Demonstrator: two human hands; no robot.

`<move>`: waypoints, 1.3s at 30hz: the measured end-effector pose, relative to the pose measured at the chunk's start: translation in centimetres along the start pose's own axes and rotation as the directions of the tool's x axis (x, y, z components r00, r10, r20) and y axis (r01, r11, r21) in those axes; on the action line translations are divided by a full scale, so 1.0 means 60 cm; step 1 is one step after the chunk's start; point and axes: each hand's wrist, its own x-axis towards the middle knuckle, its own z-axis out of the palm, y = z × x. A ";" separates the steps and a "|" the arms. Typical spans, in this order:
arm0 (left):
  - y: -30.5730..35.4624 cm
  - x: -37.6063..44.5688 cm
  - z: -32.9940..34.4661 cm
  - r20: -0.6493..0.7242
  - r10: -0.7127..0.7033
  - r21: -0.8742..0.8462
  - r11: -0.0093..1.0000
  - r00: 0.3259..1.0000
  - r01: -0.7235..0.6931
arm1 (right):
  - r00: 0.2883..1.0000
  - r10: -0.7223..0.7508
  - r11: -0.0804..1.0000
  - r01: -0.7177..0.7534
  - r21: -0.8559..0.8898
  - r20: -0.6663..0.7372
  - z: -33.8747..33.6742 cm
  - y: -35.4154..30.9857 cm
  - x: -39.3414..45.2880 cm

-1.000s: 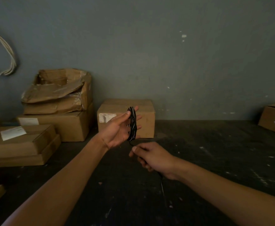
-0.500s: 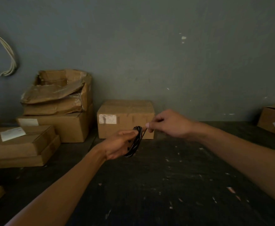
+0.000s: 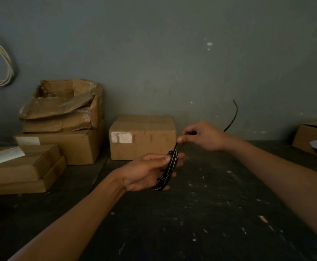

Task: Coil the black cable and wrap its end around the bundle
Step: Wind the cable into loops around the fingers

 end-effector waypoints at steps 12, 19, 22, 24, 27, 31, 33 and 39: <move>0.036 -0.002 0.011 0.112 0.126 -0.118 0.987 0.986 -0.112 | 0.988 0.150 0.860 -0.111 0.498 -0.039 0.159 0.096 -0.024; 0.052 0.015 0.022 0.103 0.207 -0.207 0.961 0.973 -0.182 | 0.964 0.222 0.694 -0.259 0.672 0.143 0.258 0.068 -0.051; 0.053 0.021 0.014 0.039 0.215 -0.191 0.960 0.976 -0.204 | 0.960 0.204 0.675 -0.280 0.683 0.191 0.280 0.053 -0.067; 0.052 0.023 0.009 -0.026 0.211 -0.177 0.961 0.977 -0.213 | 0.954 0.199 0.663 -0.298 0.687 0.222 0.288 0.044 -0.073; 0.049 0.025 0.000 -0.138 0.197 -0.159 0.963 0.971 -0.218 | 0.940 0.230 0.672 -0.342 0.657 0.253 0.285 0.031 -0.078; 0.037 0.031 -0.023 -0.225 0.194 -0.132 0.965 0.955 -0.227 | 0.939 0.236 0.710 -0.342 0.616 0.250 0.270 0.017 -0.086; 0.029 0.033 -0.033 -0.281 0.204 -0.114 0.963 0.938 -0.243 | 0.935 0.239 0.729 -0.350 0.588 0.261 0.260 0.008 -0.089; 0.003 0.033 -0.041 -0.445 0.240 -0.015 0.961 0.863 -0.275 | 0.956 0.198 0.925 -0.256 0.282 0.218 0.215 -0.006 -0.088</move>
